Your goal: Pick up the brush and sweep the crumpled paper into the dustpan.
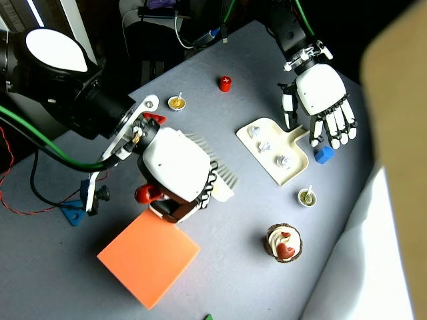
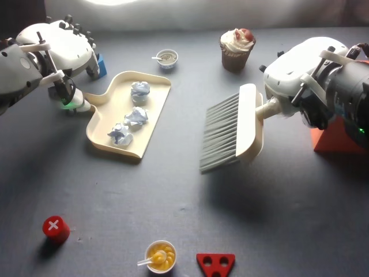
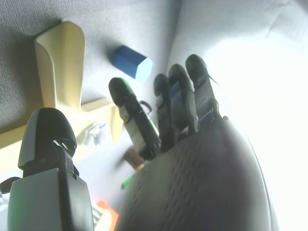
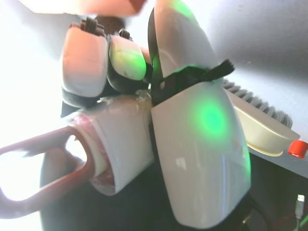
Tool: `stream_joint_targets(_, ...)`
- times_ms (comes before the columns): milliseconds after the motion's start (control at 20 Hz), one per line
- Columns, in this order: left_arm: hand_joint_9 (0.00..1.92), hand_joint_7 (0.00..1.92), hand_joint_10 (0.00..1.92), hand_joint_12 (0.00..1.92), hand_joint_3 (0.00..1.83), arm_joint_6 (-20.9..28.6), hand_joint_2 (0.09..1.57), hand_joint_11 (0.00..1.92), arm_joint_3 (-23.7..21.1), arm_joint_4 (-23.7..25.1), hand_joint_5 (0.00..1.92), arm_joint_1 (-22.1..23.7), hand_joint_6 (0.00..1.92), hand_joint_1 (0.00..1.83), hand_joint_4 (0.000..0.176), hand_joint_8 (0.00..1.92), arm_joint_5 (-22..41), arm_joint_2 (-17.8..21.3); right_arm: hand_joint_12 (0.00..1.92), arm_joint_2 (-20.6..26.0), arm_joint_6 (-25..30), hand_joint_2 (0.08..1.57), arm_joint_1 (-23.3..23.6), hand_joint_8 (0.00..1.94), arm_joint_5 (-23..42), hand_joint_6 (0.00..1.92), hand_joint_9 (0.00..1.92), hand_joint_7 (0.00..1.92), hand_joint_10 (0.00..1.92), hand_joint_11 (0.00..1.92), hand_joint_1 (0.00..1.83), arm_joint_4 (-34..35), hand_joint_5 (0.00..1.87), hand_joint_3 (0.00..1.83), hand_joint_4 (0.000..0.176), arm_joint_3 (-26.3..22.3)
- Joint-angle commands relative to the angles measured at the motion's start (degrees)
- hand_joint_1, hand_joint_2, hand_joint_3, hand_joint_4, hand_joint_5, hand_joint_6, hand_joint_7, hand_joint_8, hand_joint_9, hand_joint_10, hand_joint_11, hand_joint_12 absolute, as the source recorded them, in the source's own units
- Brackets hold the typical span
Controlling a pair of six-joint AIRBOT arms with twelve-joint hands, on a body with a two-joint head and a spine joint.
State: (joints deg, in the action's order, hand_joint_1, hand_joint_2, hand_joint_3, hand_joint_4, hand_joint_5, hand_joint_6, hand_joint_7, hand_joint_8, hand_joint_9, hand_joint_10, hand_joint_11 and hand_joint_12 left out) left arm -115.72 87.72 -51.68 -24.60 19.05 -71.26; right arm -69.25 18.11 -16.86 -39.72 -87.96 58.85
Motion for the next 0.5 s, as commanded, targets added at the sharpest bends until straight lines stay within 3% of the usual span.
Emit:
stream_joint_targets(0,0.24,0.3,0.01,0.36,0.0,-0.37,1.05,0.04,0.21,1.07,0.71,0.15,0.0,0.88,0.021,0.01,5.54,0.64,1.92,0.29,-0.06,1.22,0.29,1.94,-1.55,1.92,1.28,0.99,1.92,1.48,1.61,-3.79,0.86,0.0,0.14,0.26)
stream_joint_targets(50,0.24,0.3,0.01,0.35,0.0,-0.37,1.04,0.04,0.19,1.07,0.72,0.15,0.0,0.89,0.025,0.01,5.54,0.63,1.92,0.28,-0.06,1.21,0.29,1.94,-1.55,1.92,1.25,0.95,1.92,1.46,1.58,-3.8,0.88,0.0,0.1,0.26)
stream_joint_targets(100,0.23,0.28,0.0,0.35,0.0,-0.37,1.04,0.03,0.16,1.07,0.73,0.15,0.0,0.89,0.021,0.0,5.54,0.63,1.92,0.2,-0.07,1.16,0.29,1.94,-1.55,1.92,1.21,0.95,1.92,1.41,1.52,-3.8,0.85,0.0,0.074,0.25)
stream_joint_targets(150,0.21,0.27,0.0,0.34,0.0,-0.37,1.04,0.01,0.16,1.07,0.72,0.15,0.0,0.88,0.03,0.0,5.54,0.63,1.92,0.1,-0.07,1.15,0.29,1.94,-1.55,1.91,1.15,0.89,1.92,1.36,1.45,-3.8,0.76,0.0,0.0,0.24)
stream_joint_targets(200,0.22,0.28,0.0,0.35,0.0,-0.37,1.03,0.02,0.13,1.08,0.73,0.15,0.01,0.9,0.021,0.0,5.53,0.63,1.92,-0.16,-0.07,1.14,0.29,1.94,-1.55,1.92,1.09,0.86,1.92,1.3,1.37,-3.83,0.73,0.0,0.0,0.27)
stream_joint_targets(250,0.22,0.28,0.0,0.35,0.0,-0.35,1.04,0.03,0.12,1.08,0.73,0.15,0.01,0.89,0.027,0.0,5.58,0.63,1.92,-0.45,-0.07,1.11,0.29,1.94,-1.55,1.58,1.01,0.84,1.92,1.22,1.24,-4.23,0.79,0.0,0.0,0.38)
stream_joint_targets(300,0.24,0.3,0.01,0.36,0.0,-0.33,1.03,0.04,0.11,1.08,0.75,0.15,0.01,0.9,0.018,0.01,5.66,0.65,1.92,-0.82,0.12,1.07,0.29,1.94,-1.53,1.61,0.92,0.79,1.92,1.14,1.19,-4.3,0.77,0.0,0.0,0.58)
stream_joint_targets(350,0.24,0.3,0.01,0.36,0.0,-0.32,1.03,0.04,0.08,1.08,0.76,0.16,0.01,0.91,0.019,0.01,5.74,0.68,1.92,-1.04,0.26,1.02,0.29,1.94,-1.3,1.86,0.77,0.69,1.92,0.94,1.04,-4.21,0.61,0.0,0.0,0.68)
stream_joint_targets(450,0.24,0.28,0.0,0.35,0.0,-0.28,1.03,0.03,-0.05,1.05,0.76,0.16,0.01,0.91,0.027,0.0,5.89,0.76,1.92,-1.12,0.07,1.0,0.17,1.94,2.04,1.92,0.47,0.41,1.92,0.53,0.83,-1.64,0.31,0.0,0.0,0.33)
